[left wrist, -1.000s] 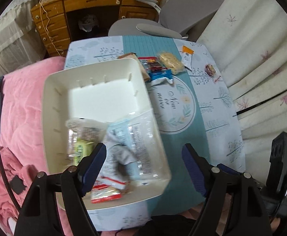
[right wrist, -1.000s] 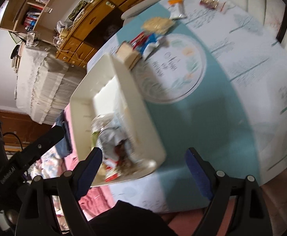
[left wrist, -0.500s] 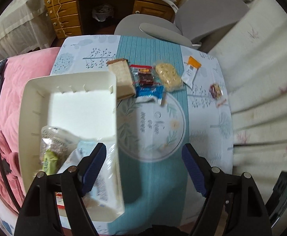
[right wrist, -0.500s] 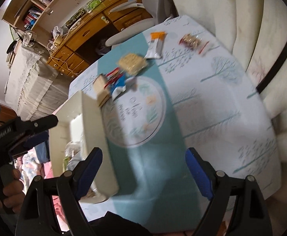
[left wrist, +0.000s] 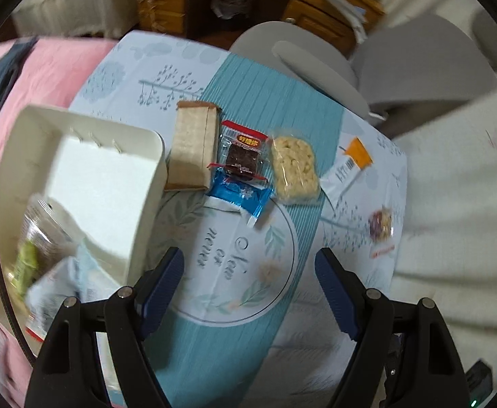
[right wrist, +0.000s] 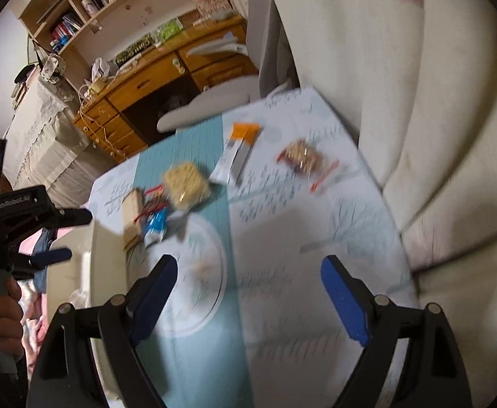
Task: Organize snacks
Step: 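Grasp the blue wrapped packet with the left tool while the right tool reaches the red-labelled nut bag, then lift the blue packet with the left tool while the right tool grasps the nut bag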
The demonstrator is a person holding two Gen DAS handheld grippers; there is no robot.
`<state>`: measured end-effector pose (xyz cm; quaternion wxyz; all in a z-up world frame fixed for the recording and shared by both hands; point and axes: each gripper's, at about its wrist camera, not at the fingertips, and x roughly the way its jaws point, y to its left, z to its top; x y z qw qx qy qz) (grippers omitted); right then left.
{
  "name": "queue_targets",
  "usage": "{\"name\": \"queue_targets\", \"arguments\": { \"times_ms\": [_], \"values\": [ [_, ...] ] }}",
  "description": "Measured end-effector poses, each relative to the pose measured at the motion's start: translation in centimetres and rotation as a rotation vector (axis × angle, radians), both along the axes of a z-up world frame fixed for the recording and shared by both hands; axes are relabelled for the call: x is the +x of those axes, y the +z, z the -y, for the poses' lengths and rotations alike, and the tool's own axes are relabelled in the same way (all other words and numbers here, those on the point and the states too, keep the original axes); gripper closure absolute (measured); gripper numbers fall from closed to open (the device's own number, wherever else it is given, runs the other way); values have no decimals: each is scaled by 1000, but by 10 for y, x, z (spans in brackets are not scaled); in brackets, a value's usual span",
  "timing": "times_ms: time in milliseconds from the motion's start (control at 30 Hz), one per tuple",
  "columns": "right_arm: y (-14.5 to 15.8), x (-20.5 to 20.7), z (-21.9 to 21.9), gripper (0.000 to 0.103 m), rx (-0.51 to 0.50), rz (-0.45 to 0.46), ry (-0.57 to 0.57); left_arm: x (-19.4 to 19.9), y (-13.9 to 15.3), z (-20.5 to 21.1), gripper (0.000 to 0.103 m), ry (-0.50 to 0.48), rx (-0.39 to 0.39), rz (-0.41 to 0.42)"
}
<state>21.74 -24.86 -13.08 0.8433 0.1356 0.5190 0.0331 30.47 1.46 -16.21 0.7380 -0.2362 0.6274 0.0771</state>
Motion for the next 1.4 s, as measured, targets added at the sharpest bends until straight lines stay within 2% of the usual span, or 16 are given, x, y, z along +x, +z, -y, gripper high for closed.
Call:
{"name": "queue_targets", "arguments": {
  "times_ms": [233, 367, 500, 733, 1033, 1133, 1200, 1333, 1400],
  "values": [
    [-14, 37, 13, 16, -70, 132, 38, 26, -36, 2, 25, 126, 4, -66],
    [-25, 53, 14, 16, -150, 238, 83, 40, -57, 0, 25, 198, 8, -96],
    [-47, 69, 13, 16, -241, 295, 118, 48, -73, -1, 25, 272, 17, -105],
    [-89, 88, 6, 16, -335, 302, 173, 62, -102, 2, 25, 314, 54, -134],
    [-118, 104, 4, 16, -376, 286, 176, 69, -121, 2, 25, 354, 66, -134],
    [-123, 108, 5, 17, -369, 273, 171, 69, -127, -1, 32, 368, 66, -142],
    [-126, 110, 6, 19, -358, 265, 175, 68, -131, -5, 35, 377, 50, -136],
    [-135, 116, 7, 35, -346, 234, 175, 66, -131, -8, 40, 375, 41, -112],
    [-138, 118, 9, 43, -360, 222, 168, 65, -131, -9, 49, 379, 39, -104]
  ]
}}
